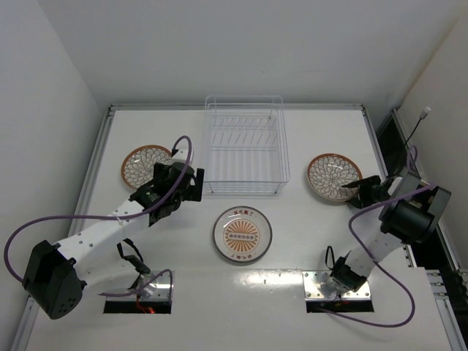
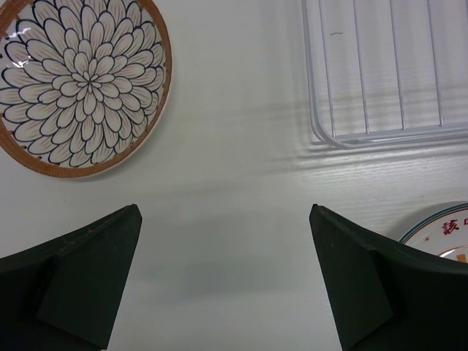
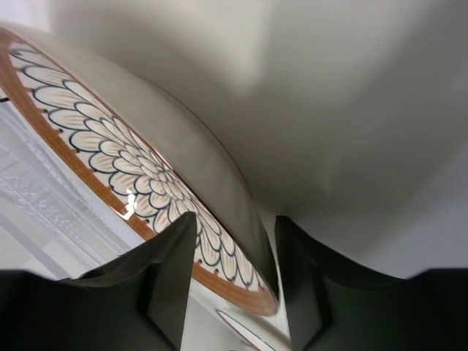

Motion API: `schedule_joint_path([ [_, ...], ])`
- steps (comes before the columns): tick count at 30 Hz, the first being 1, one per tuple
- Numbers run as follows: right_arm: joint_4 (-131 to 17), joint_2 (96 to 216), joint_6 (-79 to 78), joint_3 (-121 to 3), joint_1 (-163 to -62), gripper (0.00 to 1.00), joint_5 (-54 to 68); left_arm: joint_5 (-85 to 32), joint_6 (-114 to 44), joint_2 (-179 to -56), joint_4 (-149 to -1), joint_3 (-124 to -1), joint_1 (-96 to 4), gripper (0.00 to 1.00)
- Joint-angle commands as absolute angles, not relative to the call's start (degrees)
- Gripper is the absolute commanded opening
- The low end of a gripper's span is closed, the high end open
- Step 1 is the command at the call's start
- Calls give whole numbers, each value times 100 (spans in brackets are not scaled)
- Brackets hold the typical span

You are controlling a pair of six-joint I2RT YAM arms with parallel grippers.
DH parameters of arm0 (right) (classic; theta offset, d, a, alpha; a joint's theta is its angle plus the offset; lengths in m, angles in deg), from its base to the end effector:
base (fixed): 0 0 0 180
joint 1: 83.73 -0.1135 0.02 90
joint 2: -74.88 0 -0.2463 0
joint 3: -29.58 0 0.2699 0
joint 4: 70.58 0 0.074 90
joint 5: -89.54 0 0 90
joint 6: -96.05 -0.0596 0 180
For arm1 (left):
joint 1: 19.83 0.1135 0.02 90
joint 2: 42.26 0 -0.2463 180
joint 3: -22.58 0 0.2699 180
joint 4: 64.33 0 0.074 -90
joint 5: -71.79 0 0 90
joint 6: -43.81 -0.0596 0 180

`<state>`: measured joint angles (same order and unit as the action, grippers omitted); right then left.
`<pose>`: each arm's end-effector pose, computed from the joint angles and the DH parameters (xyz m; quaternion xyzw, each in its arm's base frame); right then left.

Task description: Load the plates into the dish rack

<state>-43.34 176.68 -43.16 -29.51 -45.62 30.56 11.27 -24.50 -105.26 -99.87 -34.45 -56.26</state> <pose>0.2641 -0.1681 0.0540 0.6214 0.7186 0.2783 0.1415 0.2354 -0.1373 0.2215 0.0095 0.8879 0.0099 0.4598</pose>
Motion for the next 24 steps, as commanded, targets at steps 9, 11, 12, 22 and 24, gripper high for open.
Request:
schedule_joint_path([
  [9,-4070,17888,-3983,-3784,-4655,0,3522,1220,-2430,-10580,-9932,-3624,-5683,100],
  [11,-4016,17623,-4052,-4039,-4716,0,3522,1220,-2430,-10633,-9985,-3624,-5683,100],
  [12,-3929,17352,-4053,-4170,-4855,0,3522,1220,-2430,-10633,-9985,-3624,-5683,100],
  [22,-2716,16216,-3887,-6815,-6505,0,1468,1237,-2378,-10809,-10098,-3676,-5683,100],
  [24,-2217,16504,-3588,-7655,-6981,0,695,1308,-2378,-10809,-10099,-3676,-5683,100],
])
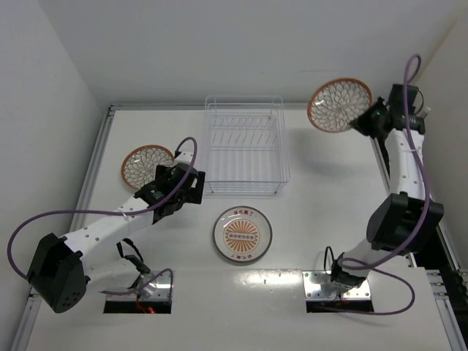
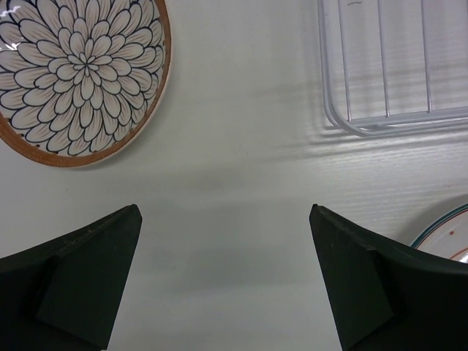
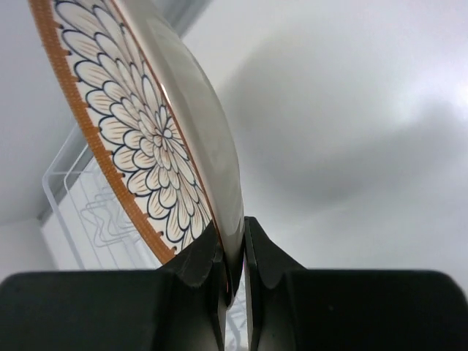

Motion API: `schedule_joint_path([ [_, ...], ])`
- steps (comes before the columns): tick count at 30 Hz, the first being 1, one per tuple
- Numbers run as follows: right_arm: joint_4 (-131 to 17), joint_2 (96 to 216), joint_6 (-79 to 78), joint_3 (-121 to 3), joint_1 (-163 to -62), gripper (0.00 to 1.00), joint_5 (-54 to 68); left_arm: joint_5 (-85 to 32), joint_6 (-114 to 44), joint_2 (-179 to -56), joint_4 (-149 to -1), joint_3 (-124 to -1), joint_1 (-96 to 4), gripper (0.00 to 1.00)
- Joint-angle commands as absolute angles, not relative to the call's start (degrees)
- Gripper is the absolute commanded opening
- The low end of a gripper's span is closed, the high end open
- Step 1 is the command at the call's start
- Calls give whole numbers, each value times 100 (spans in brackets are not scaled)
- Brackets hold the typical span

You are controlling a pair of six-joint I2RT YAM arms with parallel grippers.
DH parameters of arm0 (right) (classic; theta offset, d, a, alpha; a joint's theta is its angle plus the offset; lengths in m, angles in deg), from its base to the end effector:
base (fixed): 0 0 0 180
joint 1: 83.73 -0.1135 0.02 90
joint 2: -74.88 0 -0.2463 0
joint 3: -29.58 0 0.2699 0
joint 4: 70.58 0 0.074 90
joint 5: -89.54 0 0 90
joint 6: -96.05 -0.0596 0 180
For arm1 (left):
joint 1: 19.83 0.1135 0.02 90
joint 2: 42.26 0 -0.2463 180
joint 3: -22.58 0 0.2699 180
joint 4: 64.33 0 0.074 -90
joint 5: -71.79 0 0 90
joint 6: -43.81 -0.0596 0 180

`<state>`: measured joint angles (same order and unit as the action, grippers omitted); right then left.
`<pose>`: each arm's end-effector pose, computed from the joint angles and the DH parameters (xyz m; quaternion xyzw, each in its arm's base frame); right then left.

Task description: Load the plates into the dish rack

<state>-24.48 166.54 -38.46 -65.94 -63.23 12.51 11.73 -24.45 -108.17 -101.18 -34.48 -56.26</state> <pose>0.3739 -0.1255 0.2891 0.4497 0.7908 0.1847 0.3720 0.2380 -0.1387 0.2069 0.0178 0.8999 0.0320 0.4346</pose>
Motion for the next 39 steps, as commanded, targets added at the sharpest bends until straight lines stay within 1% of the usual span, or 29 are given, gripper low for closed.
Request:
schedule_joint_path([
  [1,-2048,16628,-3474,-7948,-7445,0,161,1360,-2325,-10809,-10151,-3676,-5683,100],
  [3,-1471,16926,-3158,-8844,-7887,0,-404,1439,-2325,-10809,-10152,-3676,-5683,100],
  [4,-1214,17319,-3070,-9187,-8281,0,-1024,1440,-2325,-10809,-10152,-3676,-5683,100],
  [5,-951,17541,-2947,-9912,-8467,0,-1379,1440,-2325,-10809,-10204,-3676,-5683,100],
  [6,-470,17752,-2885,-10276,-8652,0,-1730,1501,-2325,-10809,-10205,-3676,-5683,100],
  [7,-282,17963,-2815,-10593,-8828,0,-2378,1502,-2325,-10809,-10205,-3676,-5683,100],
  [8,-141,18330,-2744,-11092,-9143,0,-2671,1502,-2325,-10809,-10205,-3676,-5683,100],
  [9,-35,18491,-2674,-11289,-9276,0,-3205,1502,-2325,-10809,-10257,-3676,-5683,100],
  [11,133,18781,-2603,-11527,-9557,0,-3778,1554,-2273,-10809,-10309,-3676,-5683,100],
  [17,-139,18844,-2419,-11177,-10085,0,-4834,1607,-2220,-10756,-10424,-3729,-5683,100],
  [22,-333,19150,-2287,-11045,-10402,0,-5328,1545,-2219,-10808,-10539,-3791,-5736,100],
  [33,-499,19441,-2401,-11045,-10763,0,-5381,1545,-2219,-10870,-10591,-3791,-5789,100],
  [39,-561,19775,-2349,-11422,-10816,0,-5434,1545,-2219,-10870,-10591,-3791,-5789,100],
])
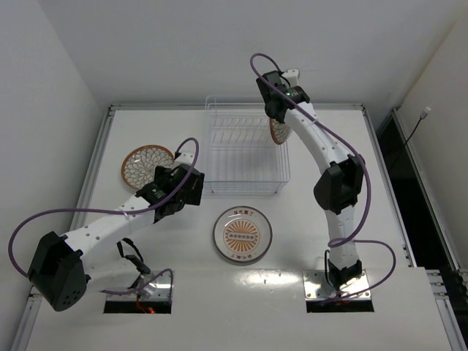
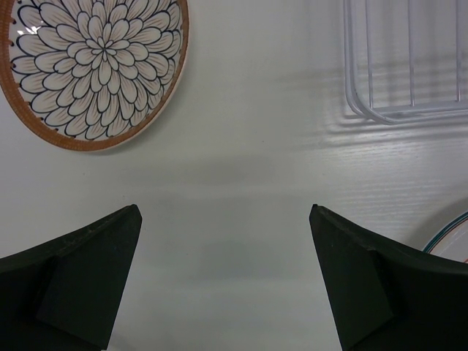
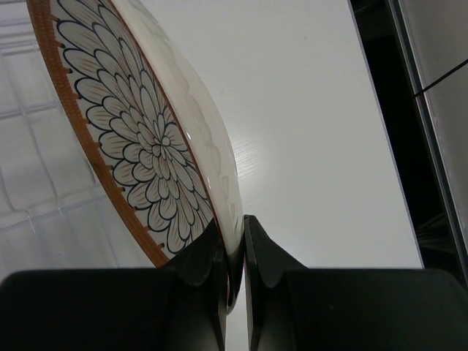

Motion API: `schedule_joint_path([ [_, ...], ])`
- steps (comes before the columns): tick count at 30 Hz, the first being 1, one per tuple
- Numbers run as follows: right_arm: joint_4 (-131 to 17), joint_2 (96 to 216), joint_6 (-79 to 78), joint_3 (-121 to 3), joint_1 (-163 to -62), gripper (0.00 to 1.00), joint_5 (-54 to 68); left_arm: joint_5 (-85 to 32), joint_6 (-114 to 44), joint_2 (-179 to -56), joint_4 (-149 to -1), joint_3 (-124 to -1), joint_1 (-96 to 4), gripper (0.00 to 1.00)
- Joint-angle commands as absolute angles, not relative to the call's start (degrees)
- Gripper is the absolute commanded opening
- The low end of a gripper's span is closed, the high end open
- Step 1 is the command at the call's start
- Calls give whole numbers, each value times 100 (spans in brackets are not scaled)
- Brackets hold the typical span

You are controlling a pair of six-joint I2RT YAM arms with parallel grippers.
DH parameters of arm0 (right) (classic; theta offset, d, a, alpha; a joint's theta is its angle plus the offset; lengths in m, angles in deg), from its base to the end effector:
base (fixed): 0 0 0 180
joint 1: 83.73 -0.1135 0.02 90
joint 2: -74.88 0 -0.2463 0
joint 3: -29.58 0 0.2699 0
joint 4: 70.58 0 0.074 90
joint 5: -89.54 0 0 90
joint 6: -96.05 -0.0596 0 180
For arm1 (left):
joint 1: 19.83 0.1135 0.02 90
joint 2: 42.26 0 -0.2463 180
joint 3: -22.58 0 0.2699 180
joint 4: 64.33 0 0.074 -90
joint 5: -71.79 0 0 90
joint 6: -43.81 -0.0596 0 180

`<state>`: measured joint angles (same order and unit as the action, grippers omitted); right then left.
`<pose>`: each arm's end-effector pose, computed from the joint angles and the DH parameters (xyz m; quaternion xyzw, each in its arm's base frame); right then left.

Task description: Load the plates into the dish rack

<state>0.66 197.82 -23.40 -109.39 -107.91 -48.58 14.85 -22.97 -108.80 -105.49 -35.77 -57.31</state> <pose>0.4545 0.1554 0.3013 0.1618 0.8648 -0.2241 0.4191 0.2339 -0.1384 0.2069 0.0135 0.9043 0.0620 0.4222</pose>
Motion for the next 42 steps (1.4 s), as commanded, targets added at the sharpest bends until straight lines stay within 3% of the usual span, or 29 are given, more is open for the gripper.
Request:
schedule_joint_path([
  [1,-561,19828,-2348,-11423,-10816,0,-5495,1545,-2219,-10870,-10591,-3791,-5789,100],
  [15,-386,20399,-2260,-11729,-10877,0,-5856,1598,-2219,-10923,-10591,-3791,-5842,100],
  [42,-623,20408,-1821,-12257,-11053,0,-6480,1493,-2219,-10818,-10486,-3791,-5842,100],
])
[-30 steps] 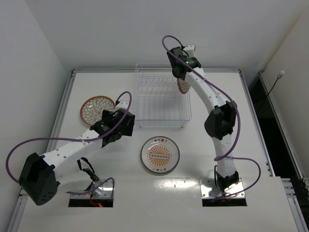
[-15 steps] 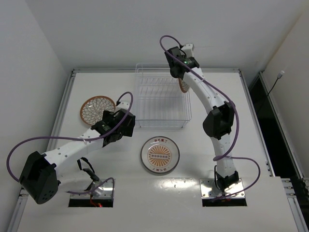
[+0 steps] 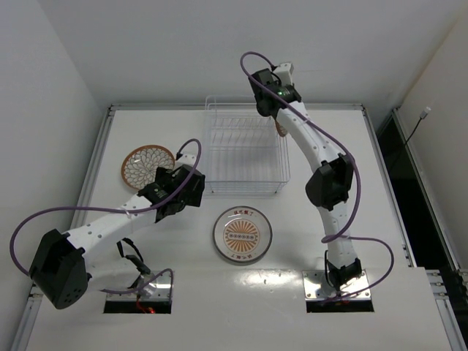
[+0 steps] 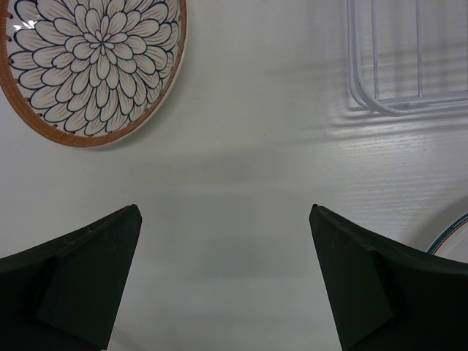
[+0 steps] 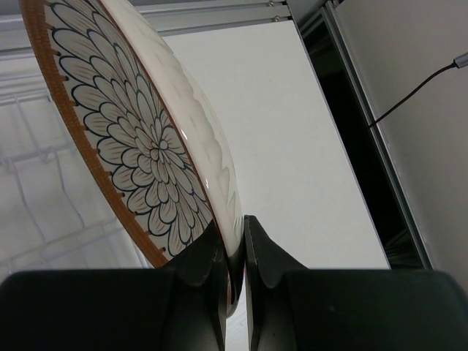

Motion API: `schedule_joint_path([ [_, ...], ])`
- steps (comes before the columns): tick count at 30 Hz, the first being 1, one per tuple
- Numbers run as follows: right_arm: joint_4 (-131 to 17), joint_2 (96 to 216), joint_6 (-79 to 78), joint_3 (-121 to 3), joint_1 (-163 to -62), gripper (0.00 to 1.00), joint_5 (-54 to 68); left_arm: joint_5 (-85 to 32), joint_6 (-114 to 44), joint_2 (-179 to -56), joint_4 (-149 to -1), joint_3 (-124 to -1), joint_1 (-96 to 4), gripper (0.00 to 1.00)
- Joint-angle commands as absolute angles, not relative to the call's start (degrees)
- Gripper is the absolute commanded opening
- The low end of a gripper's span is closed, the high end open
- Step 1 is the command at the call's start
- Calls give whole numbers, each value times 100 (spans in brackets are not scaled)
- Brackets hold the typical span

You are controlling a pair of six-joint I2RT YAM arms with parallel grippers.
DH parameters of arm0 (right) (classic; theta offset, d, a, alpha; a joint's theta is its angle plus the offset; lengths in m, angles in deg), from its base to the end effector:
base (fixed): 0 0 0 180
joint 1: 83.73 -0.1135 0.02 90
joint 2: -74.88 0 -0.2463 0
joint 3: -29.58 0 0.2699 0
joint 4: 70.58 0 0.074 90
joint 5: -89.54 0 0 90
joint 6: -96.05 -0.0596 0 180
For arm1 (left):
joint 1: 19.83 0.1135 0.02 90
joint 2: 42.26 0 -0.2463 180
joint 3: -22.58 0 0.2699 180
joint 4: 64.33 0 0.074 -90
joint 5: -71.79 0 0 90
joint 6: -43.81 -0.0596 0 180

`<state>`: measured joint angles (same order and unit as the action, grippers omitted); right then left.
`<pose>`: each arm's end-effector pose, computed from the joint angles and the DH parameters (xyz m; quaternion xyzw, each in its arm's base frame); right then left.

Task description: Load the plates into the dish rack

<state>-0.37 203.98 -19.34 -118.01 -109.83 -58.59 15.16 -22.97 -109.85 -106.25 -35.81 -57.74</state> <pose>0.4683 0.1730 0.3074 0.1542 0.8267 -0.2889 0.4575 0.2333 -0.1402 0.2017 0.0207 0.9081 0.0710 0.4122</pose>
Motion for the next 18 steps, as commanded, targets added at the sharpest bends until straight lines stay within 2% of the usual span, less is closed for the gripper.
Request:
schedule_joint_path([
  [1,-623,20408,-1821,-12258,-11105,0,-6480,1493,-2219,-10818,-10434,-3791,-5842,100],
  [15,-562,20962,-1645,-12310,-11475,0,-6533,1440,-2219,-10590,-10380,-3738,-5842,100],
  [18,-509,21015,-1645,-12109,-11589,5,-6533,1440,-2219,-10589,-10380,-3738,-5842,100],
])
